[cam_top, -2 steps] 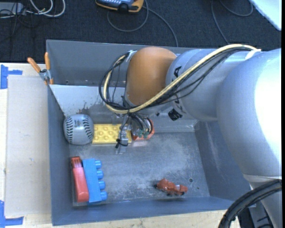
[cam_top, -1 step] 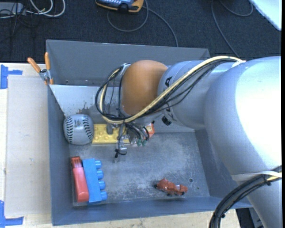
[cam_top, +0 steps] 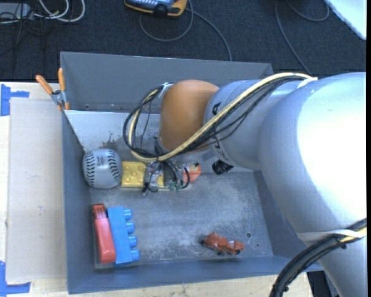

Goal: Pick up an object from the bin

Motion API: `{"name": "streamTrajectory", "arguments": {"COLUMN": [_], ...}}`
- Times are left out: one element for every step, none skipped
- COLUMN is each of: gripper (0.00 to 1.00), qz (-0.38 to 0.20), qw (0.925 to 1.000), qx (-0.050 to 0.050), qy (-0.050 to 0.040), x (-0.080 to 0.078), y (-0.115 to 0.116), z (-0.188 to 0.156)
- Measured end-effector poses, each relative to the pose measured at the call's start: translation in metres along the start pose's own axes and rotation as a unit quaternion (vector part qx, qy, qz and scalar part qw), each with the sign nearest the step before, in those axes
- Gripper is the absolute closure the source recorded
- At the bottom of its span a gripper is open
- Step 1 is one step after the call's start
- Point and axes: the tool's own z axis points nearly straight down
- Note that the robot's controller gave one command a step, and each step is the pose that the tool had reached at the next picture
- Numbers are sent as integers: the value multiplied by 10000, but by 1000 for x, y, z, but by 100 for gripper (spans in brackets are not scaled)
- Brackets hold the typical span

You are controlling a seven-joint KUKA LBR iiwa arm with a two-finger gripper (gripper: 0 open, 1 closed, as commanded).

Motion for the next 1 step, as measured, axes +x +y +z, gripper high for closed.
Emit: {"name": "streamTrajectory", "arguments": {"gripper": [100], "qz": [0], "qw": [10000], "qx": [0], "qy": [0], "x": [0], "y": [0], "z": [0]}}
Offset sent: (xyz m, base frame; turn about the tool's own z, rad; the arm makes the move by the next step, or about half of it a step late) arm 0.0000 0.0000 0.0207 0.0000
